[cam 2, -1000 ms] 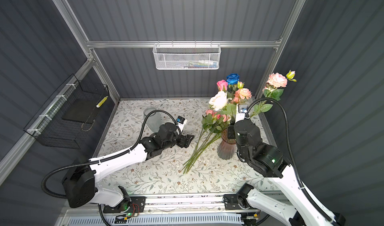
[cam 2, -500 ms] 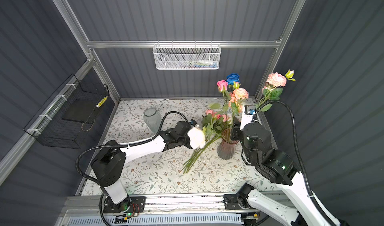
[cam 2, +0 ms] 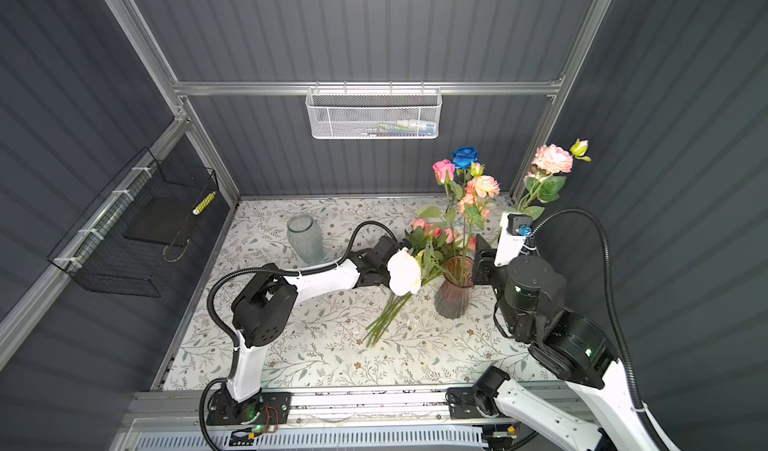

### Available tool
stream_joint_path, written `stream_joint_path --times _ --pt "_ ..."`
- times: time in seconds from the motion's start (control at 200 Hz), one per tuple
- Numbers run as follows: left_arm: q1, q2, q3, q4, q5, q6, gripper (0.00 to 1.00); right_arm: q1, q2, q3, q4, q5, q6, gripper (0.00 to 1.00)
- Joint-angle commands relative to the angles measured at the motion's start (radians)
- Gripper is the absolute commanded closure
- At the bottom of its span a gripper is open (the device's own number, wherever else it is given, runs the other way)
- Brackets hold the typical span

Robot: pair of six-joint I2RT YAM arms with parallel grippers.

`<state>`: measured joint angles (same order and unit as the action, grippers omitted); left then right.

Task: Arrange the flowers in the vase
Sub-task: 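Reach the left gripper down to the loose rose bunch and grasp a pink rose stem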

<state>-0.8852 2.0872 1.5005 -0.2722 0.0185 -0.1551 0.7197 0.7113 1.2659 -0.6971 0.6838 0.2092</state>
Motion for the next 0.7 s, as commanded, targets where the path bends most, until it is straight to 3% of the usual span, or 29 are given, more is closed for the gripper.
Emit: stream_joint_path --times 0.0,0.325,0.475,0.695 --pt "-0.006 0.007 0.027 -0.056 -0.009 0.014 0.79 -0.004 -0.010 0.003 -0.001 0.025 0.008 0.52" --pt "-0.006 0.022 0.024 -0.089 -0.022 0.016 0.84 -0.004 -0.020 0.006 -0.001 0.021 0.011 0.51" --pt "-0.005 0.021 0.026 -0.092 -0.004 0.009 1.00 -0.004 -0.023 0.005 -0.003 0.019 0.016 0.51" --pt "-0.004 -0.054 0.025 -0.117 -0.034 -0.017 1.00 -0.005 -0.032 0.004 -0.006 0.010 0.029 0.50"
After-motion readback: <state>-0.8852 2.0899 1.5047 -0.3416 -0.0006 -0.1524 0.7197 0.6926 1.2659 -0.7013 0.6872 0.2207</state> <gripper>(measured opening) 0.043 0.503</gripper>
